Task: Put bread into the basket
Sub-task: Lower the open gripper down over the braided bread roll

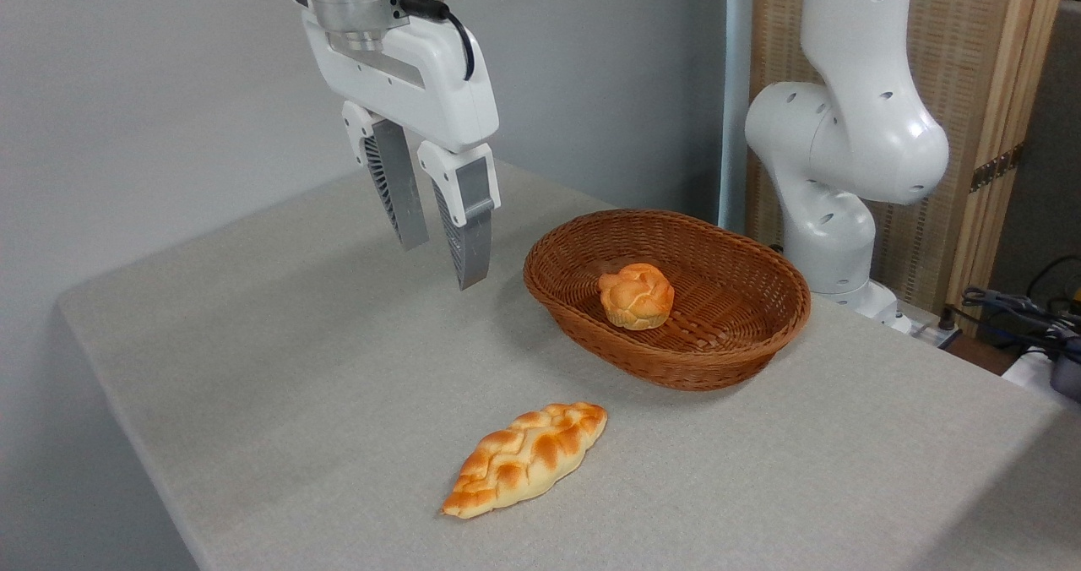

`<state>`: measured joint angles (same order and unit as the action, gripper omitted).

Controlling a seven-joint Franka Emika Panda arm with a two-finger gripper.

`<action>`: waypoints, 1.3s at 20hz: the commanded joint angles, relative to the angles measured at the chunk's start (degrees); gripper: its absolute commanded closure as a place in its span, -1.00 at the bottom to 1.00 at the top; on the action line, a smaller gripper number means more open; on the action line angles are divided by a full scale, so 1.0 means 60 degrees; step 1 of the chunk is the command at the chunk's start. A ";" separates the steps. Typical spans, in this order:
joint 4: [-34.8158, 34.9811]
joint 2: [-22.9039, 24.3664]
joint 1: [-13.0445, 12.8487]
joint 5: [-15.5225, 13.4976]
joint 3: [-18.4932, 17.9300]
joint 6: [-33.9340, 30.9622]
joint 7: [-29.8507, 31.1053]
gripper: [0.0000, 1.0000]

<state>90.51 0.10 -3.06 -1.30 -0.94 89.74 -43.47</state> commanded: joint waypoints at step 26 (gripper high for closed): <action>0.4586 0.0687 -0.0090 0.0231 -0.0723 0.3998 -0.0020 -1.00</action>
<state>115.01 3.46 -2.85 -0.88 -5.01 111.41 -43.57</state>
